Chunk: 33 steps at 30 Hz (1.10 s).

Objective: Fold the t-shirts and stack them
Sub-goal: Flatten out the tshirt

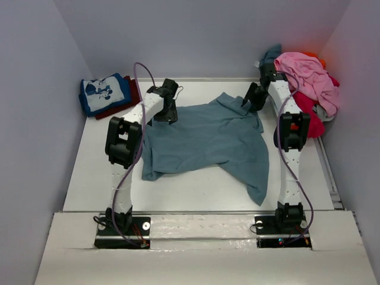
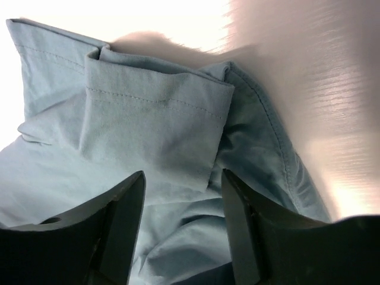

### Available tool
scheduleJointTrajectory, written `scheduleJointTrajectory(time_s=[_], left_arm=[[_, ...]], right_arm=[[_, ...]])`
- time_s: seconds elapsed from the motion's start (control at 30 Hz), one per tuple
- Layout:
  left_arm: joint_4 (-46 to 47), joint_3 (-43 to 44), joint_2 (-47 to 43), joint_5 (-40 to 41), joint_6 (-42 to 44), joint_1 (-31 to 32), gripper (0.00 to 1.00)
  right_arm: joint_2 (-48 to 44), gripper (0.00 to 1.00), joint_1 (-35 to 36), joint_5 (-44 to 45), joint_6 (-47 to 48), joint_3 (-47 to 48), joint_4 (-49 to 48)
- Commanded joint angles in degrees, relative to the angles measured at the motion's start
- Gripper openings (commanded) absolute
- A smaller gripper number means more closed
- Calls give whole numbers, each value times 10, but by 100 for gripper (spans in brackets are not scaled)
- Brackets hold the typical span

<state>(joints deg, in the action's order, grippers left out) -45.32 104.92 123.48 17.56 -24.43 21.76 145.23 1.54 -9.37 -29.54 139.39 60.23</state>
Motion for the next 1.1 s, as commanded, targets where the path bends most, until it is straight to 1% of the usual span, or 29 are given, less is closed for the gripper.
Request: scheduleJointTrajectory(time_s=[0.0,0.03,0.07,0.13,0.4,0.47,0.53,0.6,0.63,0.73,0.93,0.97,1.0,1.03,1.07], left_arm=[[-13,11,-15,5,10,1,98],[-13,7,-17,5,10,1,98],[-11,5,-18,5,10,1,98],[-10,0,-21,5,11,1,98],[-3,-22,-31,3,13,1,98],[-6,-18,-31,1,14,1,98],[-6,-17,-32,3,15,1,98],[-6,-16,-33,5,15,1,98],[-6,-16,-33,5,16,1,98],[-8,-10,-30,5,17,1,98],[-7,-11,-29,5,19,1,98],[-7,-11,-29,5,19,1,98],[-6,-15,-30,5,19,1,98],[-6,-17,-30,5,19,1,98],[-5,-18,-31,5,18,1,98]], right_arm=[[-32,52,-29,9,-7,-20,-17],[-32,49,-29,8,-8,-26,-20],[-32,41,-29,8,-10,-30,-28],[-27,39,-29,8,-13,-33,-32],[-14,40,-23,11,-10,-32,-29],[-8,41,-18,14,-3,-23,-15],[1,42,2,36,8,-6,11],[0,43,7,57,13,-18,9],[-5,43,13,56,11,-40,-2],[-4,43,13,52,5,-61,-13],[-1,42,13,59,7,-66,-24],[1,41,13,59,7,-60,-24],[5,31,13,57,6,-56,-21],[8,18,13,57,6,-49,-21],[8,13,13,58,5,-47,-20]])
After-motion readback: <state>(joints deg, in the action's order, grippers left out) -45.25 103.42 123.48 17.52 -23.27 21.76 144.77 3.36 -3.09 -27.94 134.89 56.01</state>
